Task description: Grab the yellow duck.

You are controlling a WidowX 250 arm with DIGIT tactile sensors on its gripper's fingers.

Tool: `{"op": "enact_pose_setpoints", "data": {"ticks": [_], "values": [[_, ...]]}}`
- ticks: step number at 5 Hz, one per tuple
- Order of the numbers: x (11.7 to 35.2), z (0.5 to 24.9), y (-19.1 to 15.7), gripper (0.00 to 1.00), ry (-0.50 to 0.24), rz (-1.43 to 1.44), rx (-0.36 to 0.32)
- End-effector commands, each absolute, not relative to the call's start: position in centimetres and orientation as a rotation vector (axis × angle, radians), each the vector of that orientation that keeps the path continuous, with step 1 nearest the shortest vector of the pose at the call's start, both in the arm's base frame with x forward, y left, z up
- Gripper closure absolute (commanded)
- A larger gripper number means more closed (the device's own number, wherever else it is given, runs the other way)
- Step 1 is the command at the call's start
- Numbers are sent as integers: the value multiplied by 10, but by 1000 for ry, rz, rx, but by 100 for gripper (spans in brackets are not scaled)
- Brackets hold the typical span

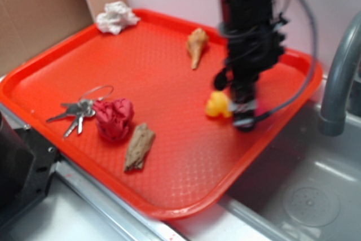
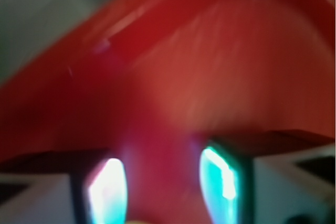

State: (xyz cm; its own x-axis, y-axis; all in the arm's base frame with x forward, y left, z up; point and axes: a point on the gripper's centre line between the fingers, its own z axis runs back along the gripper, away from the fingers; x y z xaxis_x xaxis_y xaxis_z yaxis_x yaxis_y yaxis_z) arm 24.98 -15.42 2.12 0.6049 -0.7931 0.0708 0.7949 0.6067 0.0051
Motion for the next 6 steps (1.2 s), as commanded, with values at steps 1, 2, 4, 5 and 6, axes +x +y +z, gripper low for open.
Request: {"op": "enact_pose_setpoints", "data": {"ticks": [1, 2, 4, 5, 6], "values": [[201, 78, -137, 0, -246, -863, -86], [189, 81, -133, 0, -221, -771, -125], [169, 64, -121, 0, -88, -483, -187], [172, 58, -115, 0, -75, -380, -152], [176, 53, -114, 0, -73, -405, -126]]}}
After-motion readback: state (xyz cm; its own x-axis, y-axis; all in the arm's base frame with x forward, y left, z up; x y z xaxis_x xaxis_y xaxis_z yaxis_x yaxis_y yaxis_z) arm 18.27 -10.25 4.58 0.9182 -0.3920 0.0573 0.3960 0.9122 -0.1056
